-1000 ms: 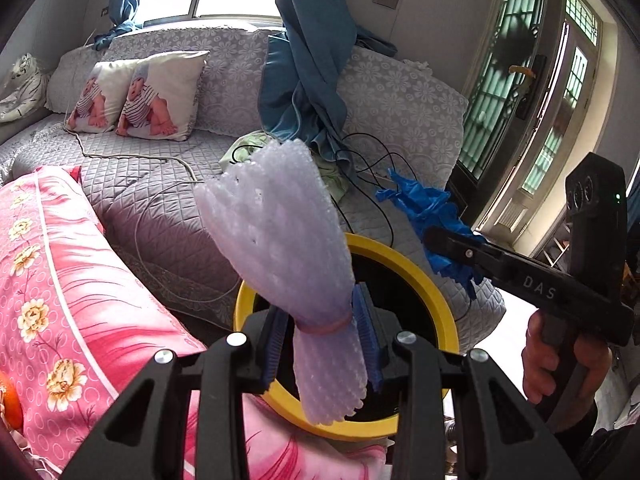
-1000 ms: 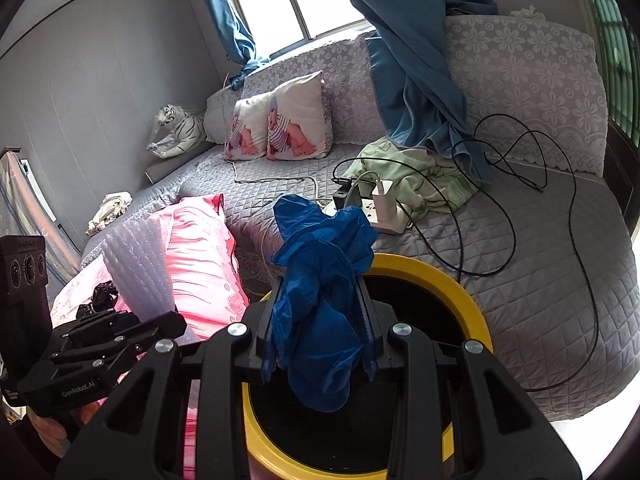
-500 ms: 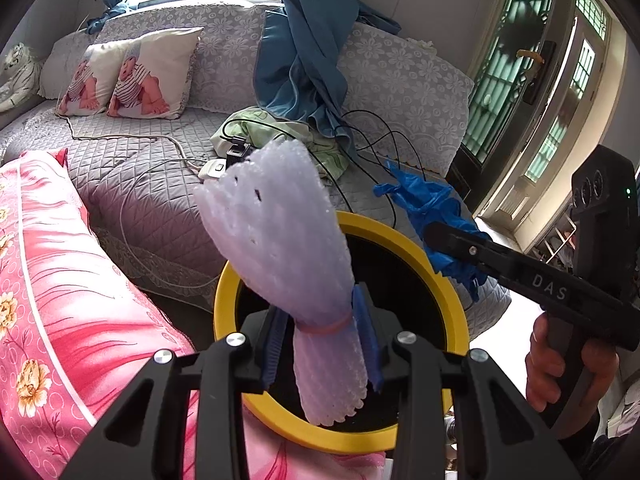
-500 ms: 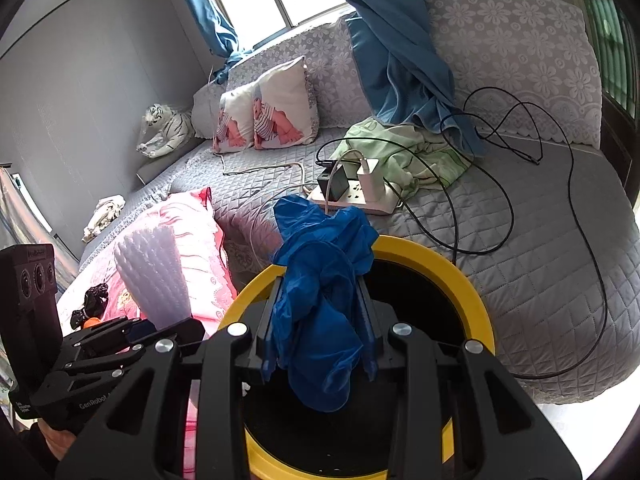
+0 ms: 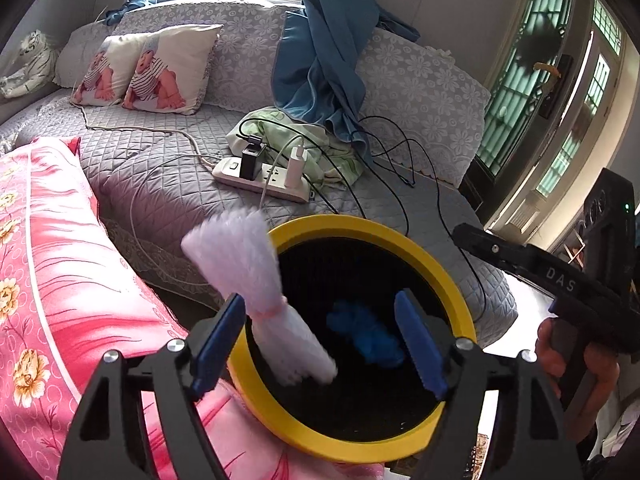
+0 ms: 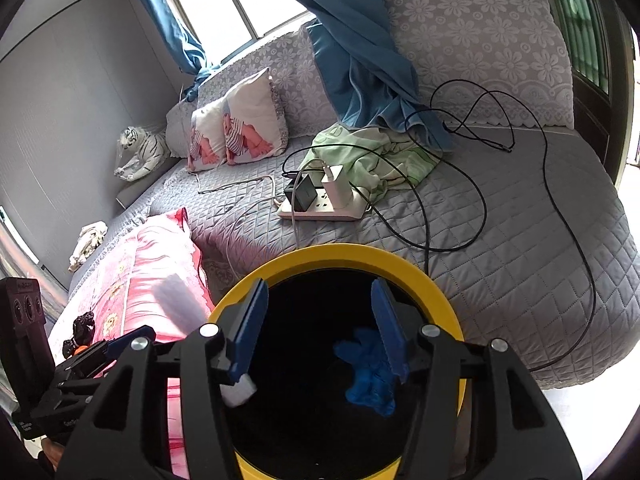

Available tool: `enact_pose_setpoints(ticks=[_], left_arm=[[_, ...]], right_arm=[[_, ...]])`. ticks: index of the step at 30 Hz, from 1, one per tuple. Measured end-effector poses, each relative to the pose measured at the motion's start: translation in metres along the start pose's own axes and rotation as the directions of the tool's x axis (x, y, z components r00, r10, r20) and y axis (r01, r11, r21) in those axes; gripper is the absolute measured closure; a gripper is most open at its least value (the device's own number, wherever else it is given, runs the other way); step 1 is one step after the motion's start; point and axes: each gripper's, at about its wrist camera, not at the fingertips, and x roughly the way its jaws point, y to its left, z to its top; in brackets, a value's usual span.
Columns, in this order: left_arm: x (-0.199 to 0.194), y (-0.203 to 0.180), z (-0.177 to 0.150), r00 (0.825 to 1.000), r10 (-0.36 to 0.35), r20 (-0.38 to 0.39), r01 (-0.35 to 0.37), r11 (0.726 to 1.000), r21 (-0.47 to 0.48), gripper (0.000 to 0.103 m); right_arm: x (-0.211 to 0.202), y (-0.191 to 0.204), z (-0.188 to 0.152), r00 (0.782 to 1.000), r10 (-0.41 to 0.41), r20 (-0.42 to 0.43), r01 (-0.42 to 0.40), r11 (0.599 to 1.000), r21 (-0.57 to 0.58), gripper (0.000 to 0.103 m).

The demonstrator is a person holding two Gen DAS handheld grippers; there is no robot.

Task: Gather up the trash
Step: 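Open both tools to drop the mesh bundle and glove into the bin, then move both open tools back over the trash pile on the bed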

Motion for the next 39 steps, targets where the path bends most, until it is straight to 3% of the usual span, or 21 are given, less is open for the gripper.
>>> enact_pose_setpoints(ticks=[7, 12, 14, 22, 28, 35, 39], left_arm=[[-0.022, 0.012, 0.003, 0.999, 0.014, 0.044, -0.012, 0.999, -0.046, 0.029], [-0.049, 0.024, 0.005, 0.996, 0.064, 0.067, -0.059, 0.995, -0.079, 0.029], [-0.066, 0.031, 0.004, 0.992, 0.092, 0.083, -0.085, 0.993, -0.086, 0.024], [-0.147, 0.075, -0.011, 0.958, 0.239, 0.161, -0.217, 0.966, -0.138, 0.014], [-0.219, 0.125, -0.036, 0.899, 0.396, 0.186, -0.357, 0.91, -0.209, 0.01], [-0.306, 0.199, -0.087, 0.805, 0.568, 0.173, -0.484, 0.796, -0.363, 0.01], [-0.345, 0.227, -0.124, 0.751, 0.641, 0.157, -0.53, 0.728, -0.435, 0.01]], right_arm=[[-0.014, 0.006, 0.005, 0.999, 0.009, 0.036, -0.009, 1.0, -0.006, 0.051], [-0.022, 0.019, 0.006, 0.998, 0.038, 0.051, -0.036, 0.999, -0.037, 0.051], [-0.023, 0.026, 0.005, 0.997, 0.057, 0.048, -0.054, 0.997, -0.057, 0.05], [-0.013, 0.082, -0.013, 0.988, 0.151, -0.021, -0.153, 0.975, -0.164, 0.046], [-0.003, 0.139, -0.037, 0.958, 0.264, -0.112, -0.284, 0.925, -0.253, 0.046], [-0.002, 0.204, -0.067, 0.907, 0.367, -0.207, -0.419, 0.842, -0.341, 0.045], [-0.001, 0.239, -0.086, 0.865, 0.418, -0.279, -0.498, 0.79, -0.358, 0.041]])
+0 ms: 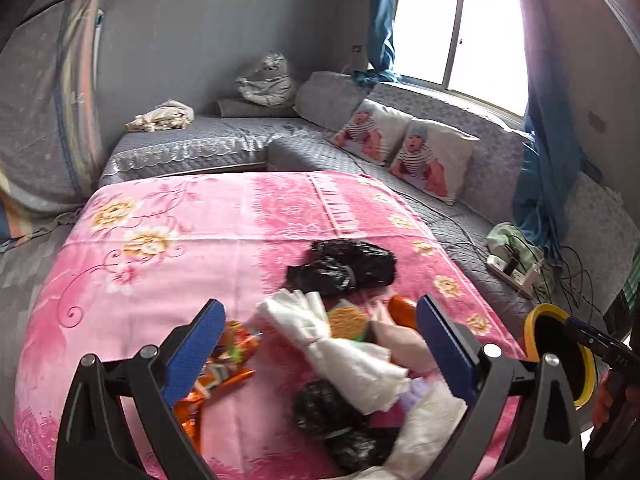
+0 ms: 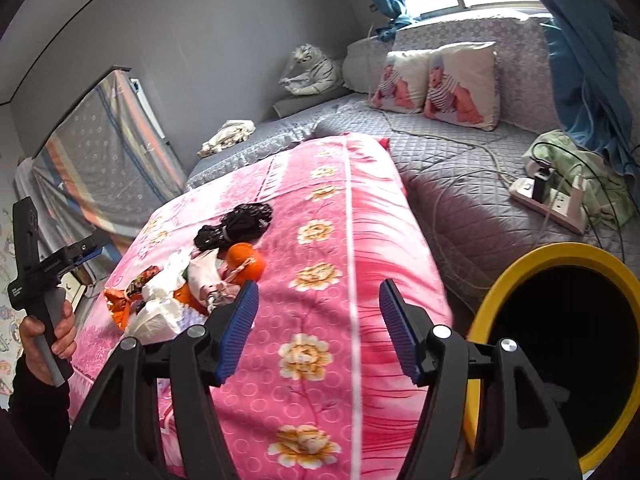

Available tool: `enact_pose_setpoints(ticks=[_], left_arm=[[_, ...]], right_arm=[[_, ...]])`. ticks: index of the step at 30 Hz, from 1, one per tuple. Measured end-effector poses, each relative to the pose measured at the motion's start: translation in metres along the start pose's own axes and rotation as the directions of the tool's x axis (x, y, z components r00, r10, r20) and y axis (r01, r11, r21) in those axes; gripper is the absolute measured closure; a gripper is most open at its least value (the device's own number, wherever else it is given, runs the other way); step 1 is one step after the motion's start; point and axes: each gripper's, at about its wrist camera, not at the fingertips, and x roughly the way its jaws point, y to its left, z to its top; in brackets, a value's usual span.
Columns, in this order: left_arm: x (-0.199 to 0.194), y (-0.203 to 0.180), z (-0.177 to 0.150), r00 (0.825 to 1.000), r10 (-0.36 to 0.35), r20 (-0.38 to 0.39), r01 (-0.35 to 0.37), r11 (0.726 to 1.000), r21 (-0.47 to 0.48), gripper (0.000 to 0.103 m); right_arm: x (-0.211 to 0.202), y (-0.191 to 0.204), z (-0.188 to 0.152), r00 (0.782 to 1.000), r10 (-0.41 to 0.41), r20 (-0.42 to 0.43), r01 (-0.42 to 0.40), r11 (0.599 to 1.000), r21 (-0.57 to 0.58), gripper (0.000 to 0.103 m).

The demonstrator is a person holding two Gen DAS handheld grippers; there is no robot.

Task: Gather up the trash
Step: 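Move both open tools back over the trash pile on the bed, then grasp the orange snack wrapper with the left tool while the right tool grasps a white plastic bag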

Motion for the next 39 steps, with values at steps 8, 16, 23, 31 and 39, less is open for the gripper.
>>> enact_pose_setpoints(ticks=[8, 16, 23, 31, 39], left_arm=[[-0.006, 0.067, -0.031, 0.995, 0.089, -0.039, -0.091, 0.995, -0.041, 0.01], [0.004, 0.092, -0.038, 0.996, 0.058, -0.067, -0.059, 0.998, -0.019, 0.01], [0.019, 0.084, -0.037, 0.994, -0.004, -0.106, 0.009, 0.999, 0.044, 0.01], [0.044, 0.092, -0.043, 0.985, -0.018, -0.169, 0.02, 1.0, 0.012, 0.01], [0.059, 0.092, -0.046, 0.98, -0.036, -0.198, 0.042, 0.999, 0.027, 0.01]], right_arm=[[0.039, 0.075, -0.015, 0.985, 0.125, -0.116, -0.139, 0.983, -0.121, 0.04], [0.056, 0.144, -0.039, 0.939, 0.215, -0.268, -0.281, 0.929, -0.239, 0.04], [0.072, 0.144, -0.036, 0.94, 0.192, -0.282, -0.252, 0.948, -0.195, 0.038], [0.088, 0.146, -0.034, 0.931, 0.207, -0.301, -0.266, 0.949, -0.17, 0.037], [0.099, 0.146, -0.034, 0.92, 0.234, -0.313, -0.287, 0.948, -0.136, 0.036]])
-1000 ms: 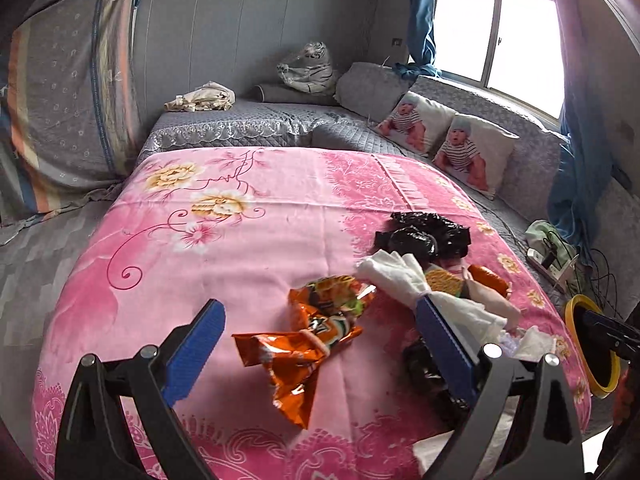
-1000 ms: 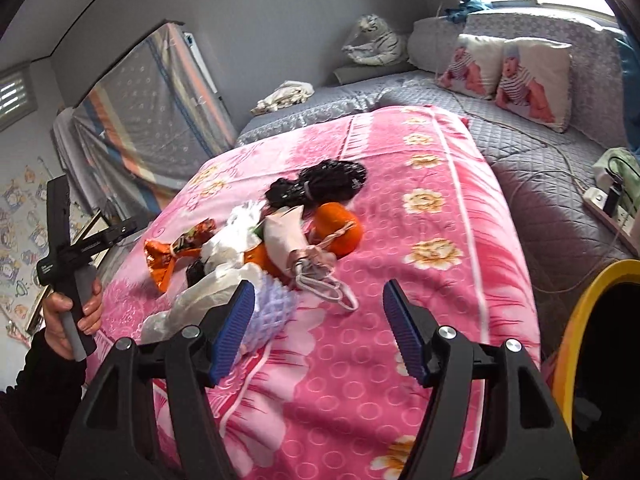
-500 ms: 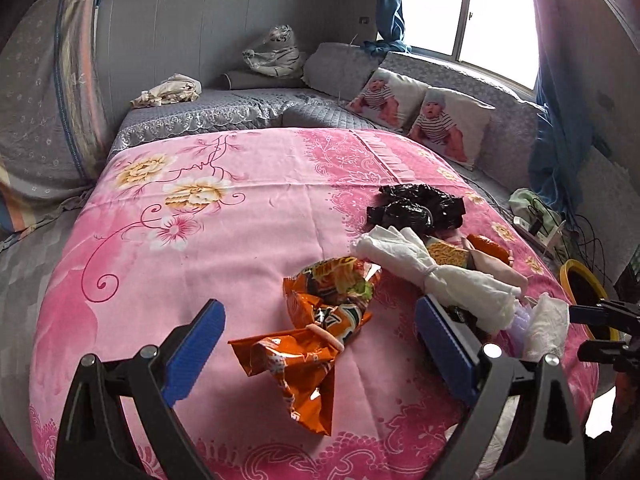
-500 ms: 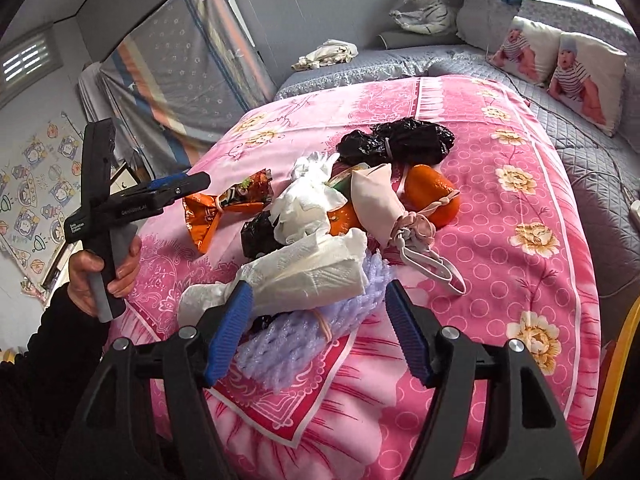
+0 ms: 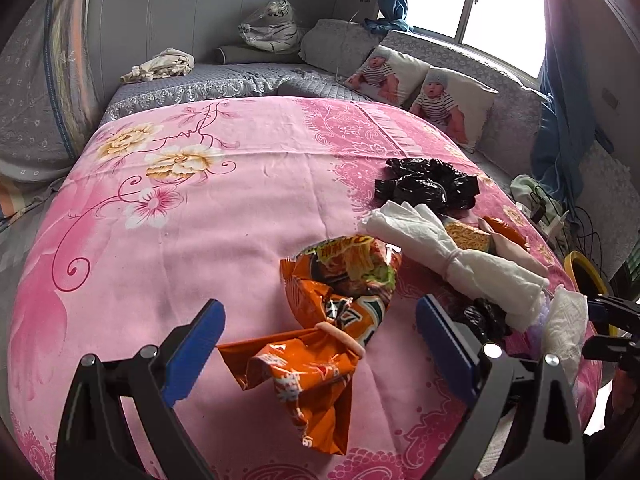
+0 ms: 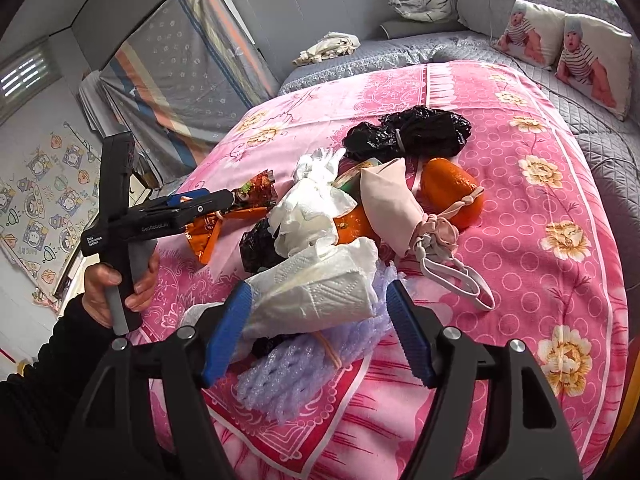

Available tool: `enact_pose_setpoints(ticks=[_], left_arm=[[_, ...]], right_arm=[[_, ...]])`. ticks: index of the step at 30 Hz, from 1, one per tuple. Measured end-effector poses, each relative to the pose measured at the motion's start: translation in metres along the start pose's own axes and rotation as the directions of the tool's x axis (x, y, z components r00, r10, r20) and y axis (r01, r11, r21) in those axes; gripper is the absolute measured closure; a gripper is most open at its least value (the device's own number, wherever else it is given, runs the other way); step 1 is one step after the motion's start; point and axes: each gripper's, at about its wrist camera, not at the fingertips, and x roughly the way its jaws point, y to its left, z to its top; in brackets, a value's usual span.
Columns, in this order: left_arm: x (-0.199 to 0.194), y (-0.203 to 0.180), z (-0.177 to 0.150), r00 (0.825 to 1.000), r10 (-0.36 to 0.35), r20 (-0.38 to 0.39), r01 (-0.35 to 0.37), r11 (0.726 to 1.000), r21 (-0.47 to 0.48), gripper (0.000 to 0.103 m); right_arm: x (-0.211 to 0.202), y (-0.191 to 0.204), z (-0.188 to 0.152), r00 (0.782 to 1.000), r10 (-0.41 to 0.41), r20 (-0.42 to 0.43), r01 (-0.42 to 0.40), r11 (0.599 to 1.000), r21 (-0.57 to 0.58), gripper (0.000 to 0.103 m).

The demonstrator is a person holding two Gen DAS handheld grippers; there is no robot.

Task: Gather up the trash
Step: 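Grasp the orange snack wrapper with the left tool while the right tool grasps a white plastic bag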

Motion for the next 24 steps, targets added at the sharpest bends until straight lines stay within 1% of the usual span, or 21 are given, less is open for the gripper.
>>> enact_pose_setpoints(ticks=[3, 4, 6, 7, 8, 9, 10, 11, 12, 15, 17, 18, 19, 20, 21, 23, 24], left_arm=[[0.01, -0.004, 0.001, 1.0, 0.018, -0.025, -0.017, 0.999, 0.038, 0.01], [0.014, -0.003, 0.002, 0.999, 0.024, -0.038, -0.023, 0.999, 0.039, 0.01], [0.021, -0.003, 0.003, 0.998, 0.012, -0.061, -0.01, 1.0, 0.029, 0.011], [0.024, -0.004, 0.003, 0.998, 0.008, -0.065, -0.006, 0.999, 0.031, 0.013], [0.026, -0.006, 0.003, 0.998, 0.014, -0.068, -0.011, 0.999, 0.043, 0.019], [0.029, -0.008, 0.002, 0.997, 0.022, -0.073, -0.018, 0.998, 0.055, 0.022], [0.031, -0.01, 0.001, 0.997, 0.029, -0.076, -0.024, 0.998, 0.065, 0.022], [0.033, -0.011, 0.001, 0.996, 0.029, -0.078, -0.024, 0.997, 0.071, 0.026], [0.034, -0.012, 0.0, 0.996, 0.026, -0.082, -0.02, 0.997, 0.074, 0.027], [0.034, -0.015, -0.002, 0.997, 0.027, -0.079, -0.02, 0.996, 0.088, 0.032], [0.033, -0.016, -0.001, 0.997, 0.024, -0.076, -0.017, 0.996, 0.091, 0.038], [0.033, -0.015, -0.001, 0.997, 0.019, -0.076, -0.012, 0.996, 0.085, 0.04], [0.033, -0.015, -0.001, 0.997, 0.008, -0.08, -0.001, 0.997, 0.078, 0.059], [0.034, -0.015, -0.001, 0.996, 0.002, -0.086, 0.004, 0.998, 0.069, 0.06], [0.033, -0.016, -0.001, 0.997, 0.011, -0.081, -0.005, 0.998, 0.067, 0.06], [0.033, -0.019, -0.001, 0.997, 0.025, -0.078, -0.018, 0.997, 0.08, 0.06], [0.033, -0.02, -0.001, 0.997, 0.029, -0.076, -0.023, 0.996, 0.082, 0.06]], right_arm=[[0.003, -0.002, 0.001, 1.0, -0.001, -0.004, 0.001, 1.0, 0.009, 0.036], [0.005, -0.003, 0.001, 1.0, -0.002, -0.006, 0.002, 1.0, 0.011, 0.035], [0.009, -0.004, 0.001, 1.0, -0.005, -0.01, 0.005, 1.0, 0.018, 0.033], [0.011, -0.005, 0.002, 1.0, -0.004, -0.014, 0.004, 1.0, 0.022, 0.033], [0.013, -0.005, 0.002, 1.0, -0.001, -0.018, 0.001, 1.0, 0.023, 0.033], [0.015, -0.005, 0.003, 1.0, -0.001, -0.02, 0.001, 1.0, 0.024, 0.033], [0.016, -0.005, 0.003, 1.0, -0.003, -0.02, 0.003, 1.0, 0.022, 0.033], [0.018, -0.004, 0.004, 1.0, -0.002, -0.021, 0.003, 1.0, 0.018, 0.033], [0.019, -0.004, 0.004, 1.0, -0.001, -0.022, 0.001, 1.0, 0.016, 0.034], [0.022, -0.002, 0.005, 0.999, 0.007, -0.033, -0.007, 1.0, 0.003, 0.045], [0.023, 0.001, 0.004, 0.999, 0.007, -0.035, -0.007, 1.0, -0.008, 0.049], [0.023, 0.002, 0.004, 0.999, 0.01, -0.037, -0.011, 1.0, -0.014, 0.053], [0.023, 0.003, 0.004, 0.999, 0.008, -0.033, -0.009, 1.0, -0.018, 0.055], [0.022, 0.003, 0.003, 1.0, 0.003, -0.03, -0.004, 1.0, -0.025, 0.056], [0.022, 0.004, 0.003, 1.0, 0.001, -0.028, -0.002, 0.999, -0.033, 0.062], [0.02, 0.006, 0.003, 1.0, -0.003, -0.02, 0.002, 0.999, -0.039, 0.068], [0.018, 0.006, 0.003, 1.0, -0.008, -0.016, 0.008, 0.999, -0.042, 0.076]])
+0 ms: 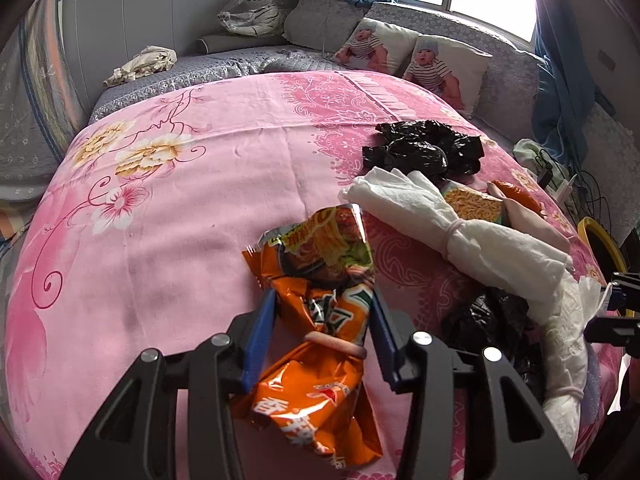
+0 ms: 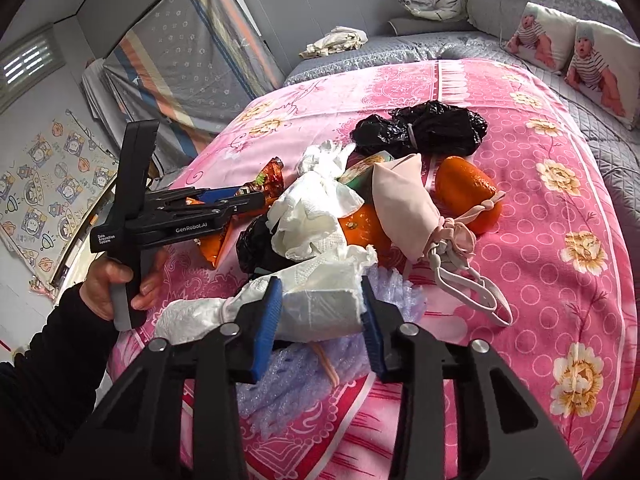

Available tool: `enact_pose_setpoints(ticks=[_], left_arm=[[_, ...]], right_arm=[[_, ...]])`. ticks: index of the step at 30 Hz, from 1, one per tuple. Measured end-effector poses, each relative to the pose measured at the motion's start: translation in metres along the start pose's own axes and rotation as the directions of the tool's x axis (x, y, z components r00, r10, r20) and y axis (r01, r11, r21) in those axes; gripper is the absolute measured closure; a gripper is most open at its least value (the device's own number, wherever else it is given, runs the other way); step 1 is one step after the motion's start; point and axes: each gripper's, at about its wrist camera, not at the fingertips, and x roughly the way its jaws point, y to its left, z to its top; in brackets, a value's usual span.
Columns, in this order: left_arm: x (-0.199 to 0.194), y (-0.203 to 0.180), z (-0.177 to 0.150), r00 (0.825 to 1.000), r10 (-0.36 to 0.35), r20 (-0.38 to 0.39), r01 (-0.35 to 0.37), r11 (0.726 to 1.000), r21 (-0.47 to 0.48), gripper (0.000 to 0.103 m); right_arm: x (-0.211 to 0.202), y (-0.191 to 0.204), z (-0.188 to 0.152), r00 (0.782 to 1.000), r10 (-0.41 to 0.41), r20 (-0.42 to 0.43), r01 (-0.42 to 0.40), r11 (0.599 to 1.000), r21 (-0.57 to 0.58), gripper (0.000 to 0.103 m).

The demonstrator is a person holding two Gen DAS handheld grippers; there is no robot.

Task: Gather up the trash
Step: 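Grasp the orange snack wrapper with the left tool while the right tool grasps a white plastic bag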

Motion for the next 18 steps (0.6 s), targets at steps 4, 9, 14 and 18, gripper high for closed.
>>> enact_pose_setpoints(ticks=[4, 9, 14, 18], left_arm=[[-0.004, 0.001, 0.001, 1.0, 0.005, 0.009, -0.005, 1.0, -0.019, 0.062], [-0.012, 0.002, 0.0, 1.0, 0.012, 0.024, -0.011, 0.999, -0.041, 0.063], [-0.026, 0.003, -0.001, 0.999, 0.01, 0.051, -0.007, 0.999, -0.053, 0.063], [-0.039, 0.005, -0.004, 0.997, 0.008, 0.071, -0.003, 0.998, -0.068, 0.064]], right_arm=[[-0.007, -0.001, 0.0, 1.0, 0.007, 0.014, -0.007, 1.0, 0.002, 0.082], [-0.017, -0.002, 0.001, 0.999, 0.024, 0.045, -0.024, 1.0, 0.01, 0.086], [-0.032, -0.004, 0.001, 0.996, 0.041, 0.078, -0.043, 0.999, 0.02, 0.087], [-0.044, -0.008, 0.001, 0.994, 0.044, 0.104, -0.048, 0.998, 0.034, 0.088]])
